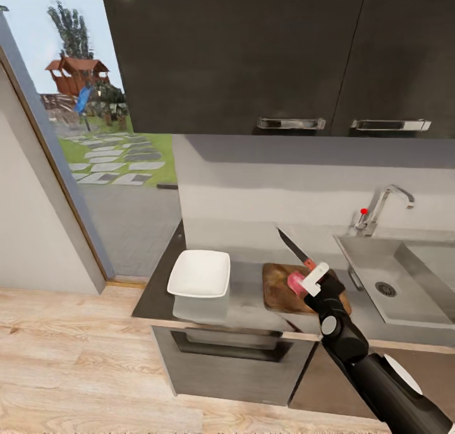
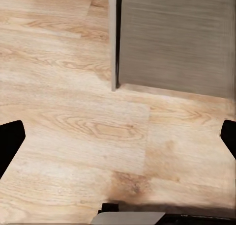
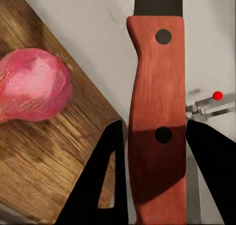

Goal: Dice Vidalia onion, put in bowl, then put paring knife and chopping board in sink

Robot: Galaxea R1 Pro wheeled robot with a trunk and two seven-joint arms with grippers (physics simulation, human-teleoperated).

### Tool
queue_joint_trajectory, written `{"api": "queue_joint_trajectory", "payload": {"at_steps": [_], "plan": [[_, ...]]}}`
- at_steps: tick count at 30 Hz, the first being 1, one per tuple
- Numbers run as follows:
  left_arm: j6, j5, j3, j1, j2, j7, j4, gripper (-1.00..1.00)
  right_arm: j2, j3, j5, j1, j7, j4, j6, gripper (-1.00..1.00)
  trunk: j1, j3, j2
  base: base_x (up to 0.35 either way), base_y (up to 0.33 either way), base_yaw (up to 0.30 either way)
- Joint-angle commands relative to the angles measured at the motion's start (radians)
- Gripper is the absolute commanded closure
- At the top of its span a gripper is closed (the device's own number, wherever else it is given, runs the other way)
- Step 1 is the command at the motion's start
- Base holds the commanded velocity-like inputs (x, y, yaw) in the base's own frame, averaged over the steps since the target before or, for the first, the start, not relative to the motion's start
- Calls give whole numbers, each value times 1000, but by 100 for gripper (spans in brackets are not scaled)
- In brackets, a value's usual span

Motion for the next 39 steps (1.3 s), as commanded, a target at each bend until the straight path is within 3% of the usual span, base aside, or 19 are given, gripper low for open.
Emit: {"api": "queue_joint_trajectory", "payload": {"at_steps": [1,7,10,15,39], "plan": [[-2,6,-6,0,2,8,-1,-100,-1,3,0,-1,-5,0,6,100,0,-2,-2,-188,-233,0],[-3,6,-6,0,1,8,-4,-100,-2,2,0,-1,-7,43,-11,100,0,-2,-2,-124,-219,0],[-3,6,-7,0,2,8,-8,-100,-2,2,-1,-1,-37,84,-75,100,0,-2,-2,-26,-63,0],[-3,6,-7,0,2,8,-7,-100,0,2,-1,-1,-64,123,-119,100,0,-2,-2,-6,-16,0],[-14,6,-7,0,2,9,-3,-100,4,9,1,6,-71,240,-132,100,0,-2,-2,0,0,0]]}}
